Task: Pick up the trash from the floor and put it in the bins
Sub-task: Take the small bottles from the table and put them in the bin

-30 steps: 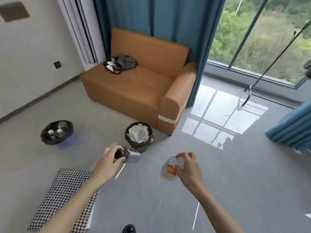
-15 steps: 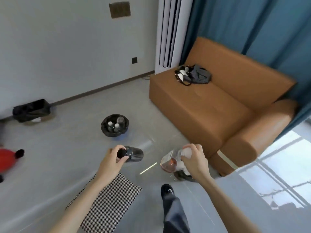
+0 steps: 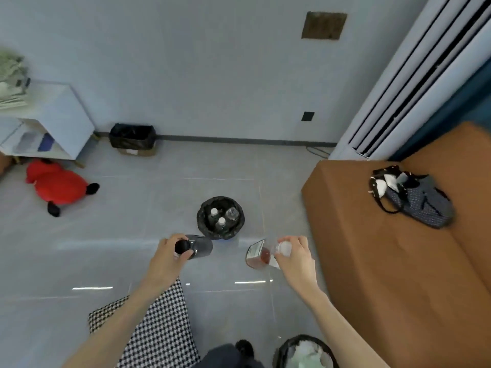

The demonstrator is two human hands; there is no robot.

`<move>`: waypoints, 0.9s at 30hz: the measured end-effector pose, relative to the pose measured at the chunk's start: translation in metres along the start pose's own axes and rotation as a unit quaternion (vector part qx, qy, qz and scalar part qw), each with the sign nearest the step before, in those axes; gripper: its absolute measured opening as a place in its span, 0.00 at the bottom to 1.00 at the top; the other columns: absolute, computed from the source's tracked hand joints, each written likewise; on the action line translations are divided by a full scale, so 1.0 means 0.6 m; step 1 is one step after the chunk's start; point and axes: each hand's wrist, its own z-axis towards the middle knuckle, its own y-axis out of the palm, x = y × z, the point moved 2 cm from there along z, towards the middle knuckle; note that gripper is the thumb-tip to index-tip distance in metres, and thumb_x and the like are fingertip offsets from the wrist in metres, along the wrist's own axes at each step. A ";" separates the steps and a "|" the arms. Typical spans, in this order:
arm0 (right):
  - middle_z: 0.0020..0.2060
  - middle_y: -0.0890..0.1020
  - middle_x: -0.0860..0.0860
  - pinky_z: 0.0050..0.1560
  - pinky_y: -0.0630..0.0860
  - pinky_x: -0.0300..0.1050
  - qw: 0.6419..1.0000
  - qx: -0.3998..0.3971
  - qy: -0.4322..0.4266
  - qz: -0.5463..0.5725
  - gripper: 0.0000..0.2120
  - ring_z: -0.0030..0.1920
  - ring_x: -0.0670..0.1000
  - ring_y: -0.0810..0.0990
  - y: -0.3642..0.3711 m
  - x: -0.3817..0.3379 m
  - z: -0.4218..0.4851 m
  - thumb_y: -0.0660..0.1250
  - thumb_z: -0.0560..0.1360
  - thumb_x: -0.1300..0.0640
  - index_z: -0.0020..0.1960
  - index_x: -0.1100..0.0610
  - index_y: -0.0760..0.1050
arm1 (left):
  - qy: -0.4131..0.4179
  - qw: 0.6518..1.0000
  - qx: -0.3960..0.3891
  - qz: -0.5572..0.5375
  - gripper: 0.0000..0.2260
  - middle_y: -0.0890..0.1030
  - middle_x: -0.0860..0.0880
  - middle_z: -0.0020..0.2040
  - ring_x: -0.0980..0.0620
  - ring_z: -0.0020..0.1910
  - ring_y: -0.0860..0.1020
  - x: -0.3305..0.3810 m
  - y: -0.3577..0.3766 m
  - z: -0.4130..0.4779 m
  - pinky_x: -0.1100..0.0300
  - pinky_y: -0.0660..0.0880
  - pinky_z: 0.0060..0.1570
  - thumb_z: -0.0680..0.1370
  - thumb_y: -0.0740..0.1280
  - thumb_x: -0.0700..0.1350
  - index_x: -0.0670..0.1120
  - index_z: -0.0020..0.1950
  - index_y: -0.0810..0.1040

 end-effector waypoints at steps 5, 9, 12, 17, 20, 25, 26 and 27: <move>0.58 0.69 0.48 0.50 0.71 0.43 0.999 -0.042 -0.006 0.005 0.12 0.46 0.51 0.76 0.030 -0.040 0.154 0.67 0.74 0.56 0.57 0.51 0.74 | -0.036 0.999 0.019 -0.022 0.10 0.71 0.47 0.52 0.54 0.41 0.76 0.001 0.019 0.100 0.63 0.69 0.45 0.77 0.66 0.46 0.50 0.57 0.71; 0.58 0.68 0.48 0.53 0.72 0.43 0.996 -0.087 -0.020 -0.004 0.13 0.47 0.48 0.74 0.077 -0.059 0.267 0.68 0.74 0.56 0.58 0.52 0.73 | -0.059 0.998 0.013 -0.026 0.09 0.73 0.48 0.52 0.57 0.42 0.75 -0.023 0.052 0.207 0.63 0.71 0.48 0.77 0.67 0.47 0.51 0.56 0.71; 0.57 0.68 0.49 0.57 0.75 0.48 0.993 -0.118 -0.026 -0.001 0.13 0.49 0.48 0.74 0.127 -0.074 0.371 0.68 0.73 0.59 0.57 0.54 0.74 | -0.089 0.995 0.009 -0.038 0.10 0.73 0.47 0.52 0.54 0.44 0.75 -0.046 0.080 0.309 0.61 0.72 0.50 0.76 0.68 0.48 0.51 0.55 0.72; 0.56 0.68 0.52 0.45 0.68 0.23 0.988 -0.151 -0.038 0.002 0.13 0.44 0.38 0.71 0.222 -0.102 0.522 0.67 0.72 0.65 0.56 0.57 0.75 | -0.140 0.989 -0.011 -0.054 0.11 0.72 0.48 0.51 0.52 0.41 0.77 -0.082 0.126 0.454 0.62 0.70 0.47 0.75 0.68 0.46 0.51 0.56 0.72; 0.54 0.68 0.52 0.41 0.65 0.20 0.985 -0.167 -0.033 0.002 0.14 0.44 0.39 0.71 0.281 -0.107 0.600 0.68 0.72 0.66 0.56 0.58 0.74 | -0.157 0.985 -0.014 -0.065 0.11 0.72 0.48 0.51 0.53 0.42 0.74 -0.108 0.162 0.529 0.62 0.69 0.47 0.75 0.68 0.45 0.50 0.56 0.72; 0.55 0.67 0.49 0.53 0.70 0.37 0.983 -0.181 -0.027 -0.005 0.13 0.50 0.47 0.72 0.392 -0.085 0.726 0.68 0.72 0.65 0.56 0.56 0.74 | -0.181 0.981 -0.026 -0.071 0.12 0.71 0.48 0.50 0.52 0.41 0.76 -0.156 0.247 0.637 0.58 0.75 0.50 0.75 0.68 0.45 0.50 0.57 0.72; 0.55 0.67 0.49 0.54 0.69 0.37 0.982 -0.186 -0.028 -0.011 0.14 0.51 0.47 0.72 0.414 -0.078 0.748 0.68 0.73 0.65 0.56 0.56 0.74 | -0.186 0.980 -0.026 -0.070 0.12 0.70 0.49 0.50 0.52 0.39 0.76 -0.166 0.264 0.653 0.60 0.74 0.49 0.76 0.68 0.45 0.50 0.58 0.72; 0.55 0.66 0.48 0.55 0.68 0.35 0.981 -0.191 -0.034 -0.020 0.14 0.51 0.46 0.71 0.431 -0.073 0.766 0.68 0.73 0.65 0.57 0.56 0.74 | -0.191 0.979 -0.025 -0.069 0.12 0.69 0.49 0.50 0.52 0.38 0.76 -0.173 0.278 0.667 0.62 0.72 0.47 0.76 0.68 0.45 0.50 0.58 0.71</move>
